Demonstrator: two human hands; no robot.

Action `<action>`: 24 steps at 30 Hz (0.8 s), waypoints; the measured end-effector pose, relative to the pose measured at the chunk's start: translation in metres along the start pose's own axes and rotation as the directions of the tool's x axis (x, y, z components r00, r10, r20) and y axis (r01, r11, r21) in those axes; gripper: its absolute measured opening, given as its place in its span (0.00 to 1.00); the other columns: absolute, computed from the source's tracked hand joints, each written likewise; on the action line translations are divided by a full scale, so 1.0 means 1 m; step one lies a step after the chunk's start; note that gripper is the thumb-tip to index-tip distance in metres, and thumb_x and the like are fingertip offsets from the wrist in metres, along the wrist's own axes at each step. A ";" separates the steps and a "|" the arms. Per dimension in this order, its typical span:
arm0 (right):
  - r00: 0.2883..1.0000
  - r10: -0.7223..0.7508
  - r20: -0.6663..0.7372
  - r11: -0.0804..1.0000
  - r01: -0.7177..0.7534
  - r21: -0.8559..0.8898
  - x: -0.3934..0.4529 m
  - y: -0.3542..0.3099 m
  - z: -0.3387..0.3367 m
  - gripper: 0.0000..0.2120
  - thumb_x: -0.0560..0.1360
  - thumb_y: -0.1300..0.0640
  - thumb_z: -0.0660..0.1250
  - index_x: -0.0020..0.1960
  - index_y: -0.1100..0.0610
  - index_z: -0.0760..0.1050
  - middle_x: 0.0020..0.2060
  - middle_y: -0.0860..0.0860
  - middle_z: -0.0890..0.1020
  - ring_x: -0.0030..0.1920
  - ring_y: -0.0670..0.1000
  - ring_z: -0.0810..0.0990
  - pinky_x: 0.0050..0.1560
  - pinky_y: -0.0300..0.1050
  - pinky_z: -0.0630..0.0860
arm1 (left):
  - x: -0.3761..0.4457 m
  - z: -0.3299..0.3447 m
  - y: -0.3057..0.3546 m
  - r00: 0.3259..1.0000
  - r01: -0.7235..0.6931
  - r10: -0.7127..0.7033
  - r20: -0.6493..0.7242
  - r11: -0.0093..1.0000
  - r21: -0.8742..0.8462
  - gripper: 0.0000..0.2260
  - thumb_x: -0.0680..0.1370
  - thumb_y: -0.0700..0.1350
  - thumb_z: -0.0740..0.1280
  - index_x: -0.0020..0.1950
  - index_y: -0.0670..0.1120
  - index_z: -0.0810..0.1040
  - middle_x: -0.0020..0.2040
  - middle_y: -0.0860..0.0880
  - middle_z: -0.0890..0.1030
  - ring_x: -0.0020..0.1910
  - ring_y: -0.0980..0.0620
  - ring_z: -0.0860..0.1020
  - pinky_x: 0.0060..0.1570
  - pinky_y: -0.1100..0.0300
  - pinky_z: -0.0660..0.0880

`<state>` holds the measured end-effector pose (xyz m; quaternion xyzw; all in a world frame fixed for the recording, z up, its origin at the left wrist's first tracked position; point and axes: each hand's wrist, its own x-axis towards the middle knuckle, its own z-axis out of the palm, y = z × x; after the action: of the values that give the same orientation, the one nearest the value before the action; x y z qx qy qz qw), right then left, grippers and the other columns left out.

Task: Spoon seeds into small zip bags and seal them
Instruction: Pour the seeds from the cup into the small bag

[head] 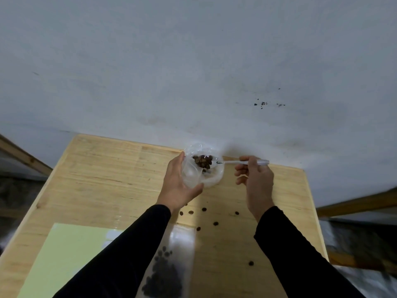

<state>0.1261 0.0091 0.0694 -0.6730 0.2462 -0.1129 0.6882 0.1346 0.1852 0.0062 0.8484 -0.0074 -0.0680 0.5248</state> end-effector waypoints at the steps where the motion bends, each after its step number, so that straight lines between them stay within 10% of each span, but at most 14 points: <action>1: 0.997 -0.062 0.042 0.995 0.065 -0.081 -0.004 -0.002 0.002 0.15 0.81 0.60 0.55 0.41 0.56 0.76 0.31 0.53 0.78 0.27 0.45 0.75 0.23 0.38 0.71 | 0.001 0.000 0.001 1.000 0.000 0.000 0.001 1.000 0.000 0.45 0.67 0.48 0.77 0.76 0.49 0.53 0.72 0.52 0.60 0.69 0.58 0.61 0.64 0.69 0.57; 5: 0.965 -0.249 0.077 0.938 0.260 -0.228 -0.010 -0.009 0.009 0.13 0.81 0.59 0.56 0.43 0.54 0.76 0.32 0.52 0.79 0.29 0.45 0.76 0.25 0.38 0.74 | -0.001 0.001 0.001 1.000 0.003 -0.003 0.009 0.999 -0.032 0.45 0.67 0.47 0.77 0.77 0.50 0.53 0.72 0.53 0.59 0.66 0.62 0.60 0.63 0.67 0.58; 11: 0.973 -0.160 -0.164 0.849 0.051 -0.525 0.024 0.029 0.013 0.19 0.79 0.51 0.50 0.44 0.60 0.76 0.33 0.54 0.81 0.36 0.58 0.81 0.44 0.51 0.78 | -0.005 -0.001 -0.002 1.000 0.001 -0.001 -0.008 0.998 -0.061 0.44 0.68 0.48 0.76 0.77 0.50 0.53 0.72 0.54 0.60 0.66 0.64 0.59 0.63 0.70 0.57; 15: 0.971 -0.087 -0.221 0.810 -0.060 -0.583 0.029 0.057 0.028 0.21 0.80 0.53 0.51 0.43 0.65 0.76 0.36 0.58 0.82 0.38 0.57 0.80 0.37 0.42 0.69 | -0.004 -0.002 -0.003 1.000 -0.015 0.014 -0.006 0.999 -0.039 0.44 0.69 0.49 0.76 0.77 0.50 0.52 0.72 0.54 0.59 0.67 0.63 0.59 0.64 0.69 0.57; 24: 0.907 0.375 -0.193 0.914 -0.327 0.239 0.035 0.073 0.035 0.13 0.80 0.60 0.55 0.42 0.60 0.74 0.28 0.53 0.82 0.26 0.46 0.81 0.22 0.37 0.75 | -0.001 -0.001 -0.005 1.000 -0.021 0.020 -0.009 0.999 -0.044 0.44 0.68 0.49 0.76 0.77 0.49 0.53 0.68 0.58 0.59 0.66 0.65 0.59 0.56 0.83 0.55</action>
<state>0.1606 0.0278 -0.0095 -0.5263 0.4307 -0.0898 0.7276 0.1334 0.1882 0.0017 0.8367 -0.0123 -0.0589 0.5443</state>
